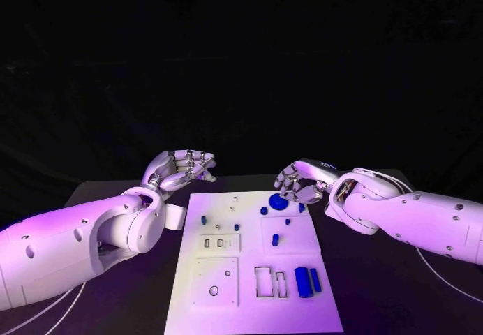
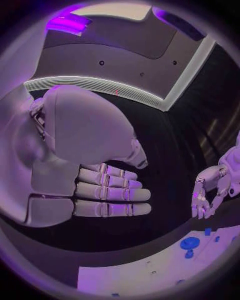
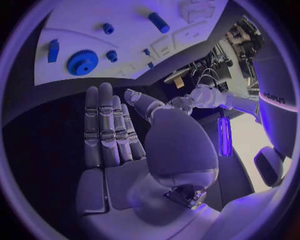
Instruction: Assemble the parts on the task board
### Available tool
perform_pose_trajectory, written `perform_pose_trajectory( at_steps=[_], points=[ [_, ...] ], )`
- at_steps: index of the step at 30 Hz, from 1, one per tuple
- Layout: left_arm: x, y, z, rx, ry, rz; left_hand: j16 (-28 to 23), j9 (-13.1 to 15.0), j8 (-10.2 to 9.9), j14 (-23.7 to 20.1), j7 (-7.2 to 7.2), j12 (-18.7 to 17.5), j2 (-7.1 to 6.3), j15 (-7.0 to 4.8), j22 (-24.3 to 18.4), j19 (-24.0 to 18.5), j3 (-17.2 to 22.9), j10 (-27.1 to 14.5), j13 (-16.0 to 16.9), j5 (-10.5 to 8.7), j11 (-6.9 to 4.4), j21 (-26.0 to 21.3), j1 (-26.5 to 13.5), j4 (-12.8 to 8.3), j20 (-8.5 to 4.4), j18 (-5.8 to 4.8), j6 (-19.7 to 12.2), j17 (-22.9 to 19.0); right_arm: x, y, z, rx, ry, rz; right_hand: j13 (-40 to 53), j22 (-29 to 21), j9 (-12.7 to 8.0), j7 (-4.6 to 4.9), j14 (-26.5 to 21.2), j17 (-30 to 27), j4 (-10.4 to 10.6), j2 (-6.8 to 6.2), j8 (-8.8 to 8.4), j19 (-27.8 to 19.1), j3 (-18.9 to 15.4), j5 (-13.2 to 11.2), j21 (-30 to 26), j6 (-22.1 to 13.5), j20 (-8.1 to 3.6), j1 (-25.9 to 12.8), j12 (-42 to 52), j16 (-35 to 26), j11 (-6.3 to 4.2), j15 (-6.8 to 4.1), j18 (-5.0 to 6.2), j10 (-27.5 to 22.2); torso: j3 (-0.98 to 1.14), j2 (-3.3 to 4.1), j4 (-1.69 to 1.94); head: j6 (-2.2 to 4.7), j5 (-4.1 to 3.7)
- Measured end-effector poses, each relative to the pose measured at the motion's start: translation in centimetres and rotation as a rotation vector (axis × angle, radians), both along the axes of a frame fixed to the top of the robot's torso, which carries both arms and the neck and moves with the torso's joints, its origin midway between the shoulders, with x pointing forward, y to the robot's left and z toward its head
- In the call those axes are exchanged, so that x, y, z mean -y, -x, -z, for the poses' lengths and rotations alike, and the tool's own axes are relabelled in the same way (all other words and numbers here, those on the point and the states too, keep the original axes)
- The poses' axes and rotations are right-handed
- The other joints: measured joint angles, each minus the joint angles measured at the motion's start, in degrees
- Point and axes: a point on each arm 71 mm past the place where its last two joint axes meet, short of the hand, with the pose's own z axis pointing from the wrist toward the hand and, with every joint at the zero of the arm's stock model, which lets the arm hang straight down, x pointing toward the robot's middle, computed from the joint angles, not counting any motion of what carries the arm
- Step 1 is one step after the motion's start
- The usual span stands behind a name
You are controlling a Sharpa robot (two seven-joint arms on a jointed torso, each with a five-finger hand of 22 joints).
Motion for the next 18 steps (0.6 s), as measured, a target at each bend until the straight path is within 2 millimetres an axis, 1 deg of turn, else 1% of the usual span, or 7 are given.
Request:
perform_pose_trajectory(
  at_steps=[1,2,6,8,12,13,18],
  points=[
    [0.1,0.2,-0.1,-0.001,0.001,0.008,0.72,0.09,0.0,-0.19,0.0,-0.29,0.0,-0.19,0.41,0.0,0.07,0.0,0.0,0.0,0.0,0.66,0.0,-0.07,0.0,0.0,0.0,0.58,-0.1,0.0,-0.1,0.012,0.026,-0.001,0.81,10.68,0.59,-0.6,2.76,9.97,0.71,-1.33,0.04,5.59,0.41,1.73,10.18,0.61,-1.31,-1.33,-0.62,10.89,-0.33,-0.86,-0.64,0.51,0.03,0.21,0.1,-0.01,-0.07],
    [0.2,0.4,-0.2,-0.002,0.003,0.016,1.32,0.12,0.0,-0.29,0.0,-0.42,0.0,-0.28,0.76,0.0,0.18,0.0,0.0,0.0,0.0,1.28,0.0,0.04,0.0,0.0,0.0,1.08,-0.3,0.0,-0.1,0.023,0.05,-0.003,1.49,17.39,1.01,-0.74,3.9,16.66,1.26,-2.38,0.04,8.46,0.83,2.11,17.06,0.74,-1.71,-1.92,-1.05,20.64,-0.39,-1.14,-1.71,0.57,0.1,0.5,0.21,-0.01,-0.19],
    [0.7,1.1,-0.4,-0.007,0.009,0.046,2.4,0.27,0.0,-0.53,0.0,-0.73,0.0,-0.08,1.6,0.0,0.39,0.0,0.0,0.0,0.0,2.62,0.0,-0.07,0.0,0.0,0.0,2.0,-0.9,0.0,-0.3,0.062,0.135,-0.006,3.02,30.17,2.08,-0.59,4.42,29.78,2.53,-3.19,0.04,12.39,2.11,0.84,27.45,0.58,-1.46,-2.32,-1.48,34.53,-0.25,-0.97,-2.61,-0.87,0.33,1.46,0.48,-0.04,-0.49],
    [0.9,1.4,-0.5,-0.009,0.011,0.059,3.71,0.44,-0.31,-0.65,0.12,-1.11,-0.21,-0.19,2.35,0.19,0.39,0.0,0.0,0.01,0.0,3.87,-0.21,-0.07,-0.22,0.0,-0.12,2.85,-1.3,0.0,-0.3,0.08,0.169,-0.008,3.61,34.36,2.57,-0.39,4.49,33.75,3.14,-3.34,0.04,13.56,2.38,0.29,30.56,0.37,-1.18,-2.29,-1.48,38.43,-0.08,-0.89,-3.52,-1.85,0.42,1.83,0.59,0.01,-0.58],
    [1.1,1.6,-0.6,-0.011,0.014,0.072,5.26,0.6,-0.31,-1.04,0.0,-1.11,-0.3,-0.16,3.39,-0.22,0.63,0.0,0.04,0.02,0.0,5.45,-0.3,-0.31,-0.64,0.0,-0.44,3.91,-1.9,0.0,-0.2,0.103,0.211,-0.014,4.06,38.98,3.09,-0.23,4.62,37.66,3.51,-3.51,-0.3,15.07,2.52,-0.04,33.81,-0.04,-0.86,-2.12,-1.77,42.06,0.16,-0.76,-3.68,-3.06,0.6,2.56,0.77,0.07,-0.74],
    [1.2,1.7,-0.7,-0.012,0.014,0.075,5.42,0.63,-0.31,-1.2,0.0,-1.23,-0.3,-0.22,3.61,-0.22,0.66,-0.01,0.05,0.02,0.01,5.71,-0.3,-0.28,-0.64,0.0,-0.43,4.09,-2.0,0.0,-0.2,0.108,0.22,-0.016,4.18,40.64,3.22,-0.26,4.6,38.48,3.84,-3.91,-0.3,15.97,2.48,-0.24,34.95,-0.42,-0.79,-1.97,-1.77,42.86,0.11,-0.74,-4.44,-3.45,0.64,2.72,0.82,0.09,-0.77],
    [1.2,1.8,-0.7,-0.014,0.015,0.082,6.84,1.16,-0.67,-3.78,0.2,-1.4,-0.66,-0.06,6.34,-0.02,1.26,-0.34,0.04,0.02,0.32,10.3,-0.66,-0.15,-0.84,0.0,-0.64,5.26,-2.8,0.0,-0.2,0.127,0.26,-0.025,4.29,42.7,3.52,-0.29,4.59,40.0,4.08,-4.0,-0.54,16.55,2.4,-0.54,36.32,-0.55,-0.55,-2.08,-1.77,44.27,0.4,-0.32,-4.43,-4.37,0.85,3.52,0.99,0.09,-1.05]
  ],
)
